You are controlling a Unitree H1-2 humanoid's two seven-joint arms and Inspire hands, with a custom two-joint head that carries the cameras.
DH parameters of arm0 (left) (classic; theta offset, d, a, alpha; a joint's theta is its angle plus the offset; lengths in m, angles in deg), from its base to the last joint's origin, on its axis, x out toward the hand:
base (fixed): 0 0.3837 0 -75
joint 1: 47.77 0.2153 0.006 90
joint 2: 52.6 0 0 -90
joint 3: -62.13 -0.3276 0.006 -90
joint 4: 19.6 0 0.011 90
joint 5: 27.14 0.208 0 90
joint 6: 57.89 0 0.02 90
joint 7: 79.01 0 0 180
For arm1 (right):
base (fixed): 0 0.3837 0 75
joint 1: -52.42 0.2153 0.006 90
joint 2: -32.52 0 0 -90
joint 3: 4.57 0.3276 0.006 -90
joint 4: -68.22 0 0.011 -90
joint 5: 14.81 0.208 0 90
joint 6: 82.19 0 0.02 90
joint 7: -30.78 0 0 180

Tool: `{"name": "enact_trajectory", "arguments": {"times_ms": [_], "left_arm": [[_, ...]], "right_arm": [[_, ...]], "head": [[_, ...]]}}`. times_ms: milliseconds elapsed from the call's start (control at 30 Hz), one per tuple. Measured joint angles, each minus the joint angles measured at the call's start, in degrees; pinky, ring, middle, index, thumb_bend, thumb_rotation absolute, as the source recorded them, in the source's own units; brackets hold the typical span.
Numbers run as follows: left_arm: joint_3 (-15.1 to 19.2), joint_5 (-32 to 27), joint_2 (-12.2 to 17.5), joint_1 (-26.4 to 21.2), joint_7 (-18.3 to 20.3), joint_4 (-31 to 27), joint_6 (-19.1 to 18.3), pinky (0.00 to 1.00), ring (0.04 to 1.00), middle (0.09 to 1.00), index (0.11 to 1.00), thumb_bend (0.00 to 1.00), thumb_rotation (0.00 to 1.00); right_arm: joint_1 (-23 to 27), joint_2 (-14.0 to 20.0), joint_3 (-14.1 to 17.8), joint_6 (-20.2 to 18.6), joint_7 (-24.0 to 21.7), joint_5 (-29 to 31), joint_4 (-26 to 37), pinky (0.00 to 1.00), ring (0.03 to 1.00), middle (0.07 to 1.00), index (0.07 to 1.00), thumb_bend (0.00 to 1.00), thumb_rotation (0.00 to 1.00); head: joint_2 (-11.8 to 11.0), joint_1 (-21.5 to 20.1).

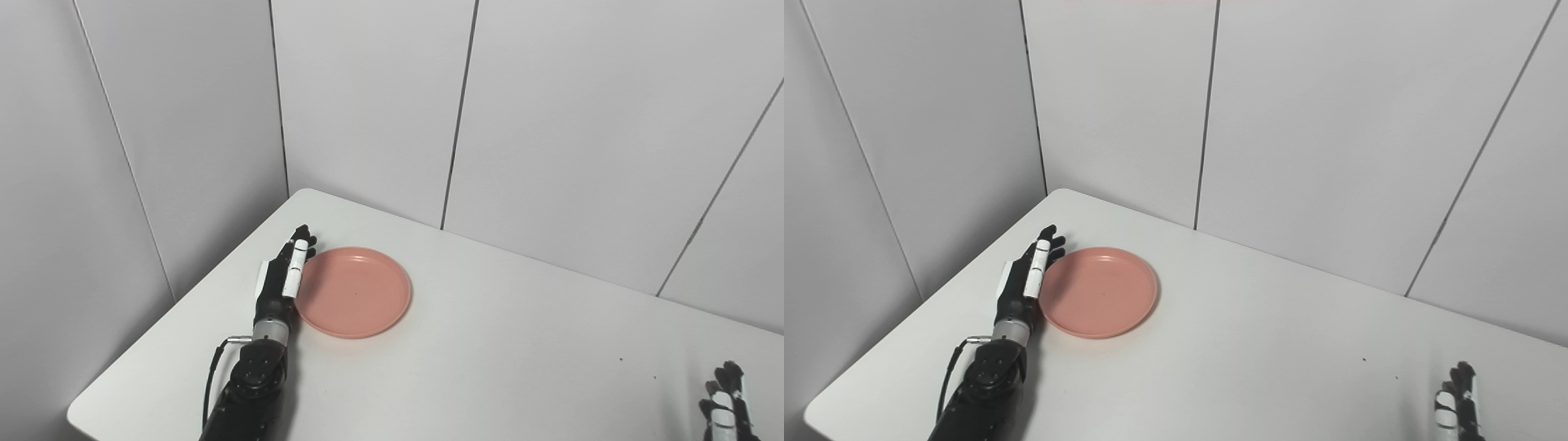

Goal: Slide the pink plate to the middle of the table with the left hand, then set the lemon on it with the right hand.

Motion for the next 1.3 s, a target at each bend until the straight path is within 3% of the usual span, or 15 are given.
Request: {"name": "enact_trajectory", "arguments": {"times_ms": [167,533,1033,1300], "left_arm": [[-0.49,-0.88,-0.05,-0.05,0.81,0.00,-0.15,0.92,0.884,0.865,0.871,0.74,1.00],[-2.13,-2.39,-0.32,-0.13,1.51,0.10,0.25,0.87,0.875,0.870,0.873,0.72,1.00],[-5.12,-1.69,-4.10,-1.38,1.51,1.91,2.60,0.91,0.893,0.885,0.895,0.69,1.00],[-6.70,0.80,-4.38,-1.75,1.49,3.15,4.41,0.89,0.878,0.878,0.887,0.68,1.00]], "right_arm": [[0.00,-0.08,0.00,0.00,0.25,-0.18,0.12,1.00,0.995,0.974,0.998,0.34,1.00],[-0.01,-0.81,-0.09,-0.01,0.78,-0.26,1.69,1.00,0.979,0.965,0.980,0.36,1.00],[-0.56,-2.00,-0.50,-1.54,0.82,-0.41,5.58,1.00,0.989,0.970,0.989,0.36,1.00],[-0.66,-2.62,-0.96,-1.49,1.32,-3.06,4.55,1.00,0.968,0.951,0.970,0.33,1.00]], "head": [[0.35,-1.14],[1.14,-2.29],[2.81,-5.45],[5.44,-11.76]]}}
